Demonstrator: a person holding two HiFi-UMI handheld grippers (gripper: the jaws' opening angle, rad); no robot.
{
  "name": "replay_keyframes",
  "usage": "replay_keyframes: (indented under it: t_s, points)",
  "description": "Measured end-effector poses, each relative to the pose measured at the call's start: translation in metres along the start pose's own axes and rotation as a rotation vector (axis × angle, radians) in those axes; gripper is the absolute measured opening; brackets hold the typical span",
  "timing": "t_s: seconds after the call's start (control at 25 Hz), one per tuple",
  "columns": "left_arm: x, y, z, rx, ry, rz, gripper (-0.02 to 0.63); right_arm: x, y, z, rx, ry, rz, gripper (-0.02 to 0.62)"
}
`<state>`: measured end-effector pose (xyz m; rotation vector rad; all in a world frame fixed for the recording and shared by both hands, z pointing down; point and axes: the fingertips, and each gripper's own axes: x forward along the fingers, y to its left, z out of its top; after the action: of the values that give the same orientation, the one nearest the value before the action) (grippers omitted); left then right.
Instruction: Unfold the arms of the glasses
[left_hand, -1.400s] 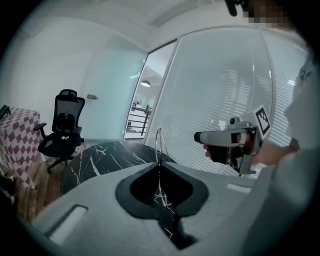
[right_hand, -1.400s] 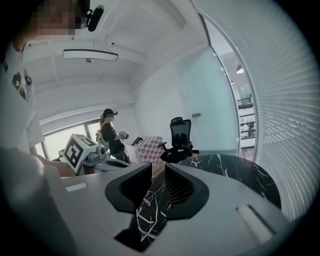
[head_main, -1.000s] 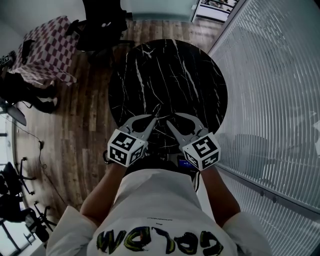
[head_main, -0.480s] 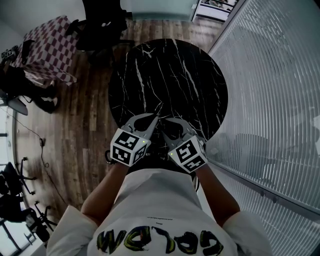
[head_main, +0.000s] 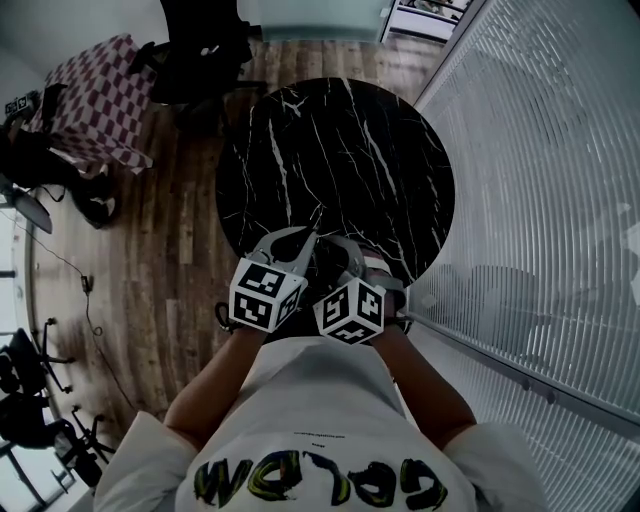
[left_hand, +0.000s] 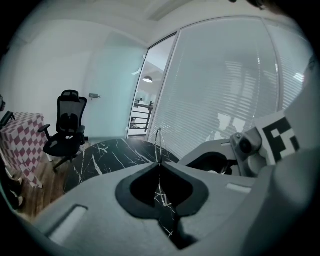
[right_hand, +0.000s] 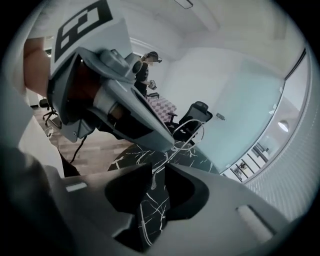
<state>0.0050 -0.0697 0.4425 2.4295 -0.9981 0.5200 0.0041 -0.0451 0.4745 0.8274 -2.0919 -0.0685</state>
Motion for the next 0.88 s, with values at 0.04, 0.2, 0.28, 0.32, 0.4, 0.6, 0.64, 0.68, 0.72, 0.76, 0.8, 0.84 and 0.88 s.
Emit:
replay_keyframes:
  t_s: [0.04, 0.2, 0.28, 0.32, 0.4, 0.6, 0.64, 0.68, 0.72, 0.76, 0.8, 0.84, 0.88]
  points:
    - [0.001, -0.001, 0.0, 0.002, 0.002, 0.0, 0.006, 0.002, 0.0, -0.003, -0.005, 0.007, -0.001, 0.083]
    - [0.001, -0.002, -0.003, 0.008, 0.013, 0.003, 0.006, 0.002, -0.002, -0.01, -0.023, 0.03, -0.021, 0.057]
    - [0.0, 0.0, -0.004, 0.009, 0.019, 0.005, 0.006, 0.002, -0.002, -0.012, -0.033, 0.04, -0.028, 0.049]
    - [0.0, 0.001, -0.005, 0.009, 0.023, 0.006, 0.006, 0.002, -0.003, -0.012, -0.039, 0.046, -0.029, 0.046]
    - [-0.001, 0.003, -0.006, 0.013, 0.028, 0.009, 0.006, 0.002, -0.003, -0.013, -0.055, 0.057, -0.034, 0.044]
    - [-0.007, 0.008, -0.009, 0.031, 0.041, 0.027, 0.006, -0.004, -0.008, -0.017, -0.106, 0.09, -0.065, 0.034]
    - [-0.007, 0.008, -0.011, 0.035, 0.044, 0.031, 0.006, -0.005, -0.009, -0.019, -0.114, 0.097, -0.072, 0.032]
    - [-0.007, 0.009, -0.012, 0.038, 0.046, 0.034, 0.006, -0.006, -0.011, -0.021, -0.12, 0.102, -0.078, 0.029]
    - [-0.007, 0.01, -0.013, 0.04, 0.049, 0.037, 0.006, -0.006, -0.014, -0.022, -0.126, 0.108, -0.084, 0.028]
    - [-0.007, 0.012, -0.013, 0.042, 0.051, 0.041, 0.006, -0.007, -0.017, -0.022, -0.132, 0.112, -0.091, 0.025]
    - [-0.008, 0.014, -0.013, 0.043, 0.055, 0.044, 0.006, -0.007, -0.02, -0.021, -0.139, 0.117, -0.099, 0.021]
    - [-0.008, 0.016, -0.012, 0.044, 0.058, 0.047, 0.006, -0.008, -0.023, -0.02, -0.145, 0.121, -0.106, 0.02]
    - [-0.009, 0.017, -0.012, 0.045, 0.061, 0.049, 0.006, -0.01, -0.026, -0.019, -0.151, 0.124, -0.112, 0.018]
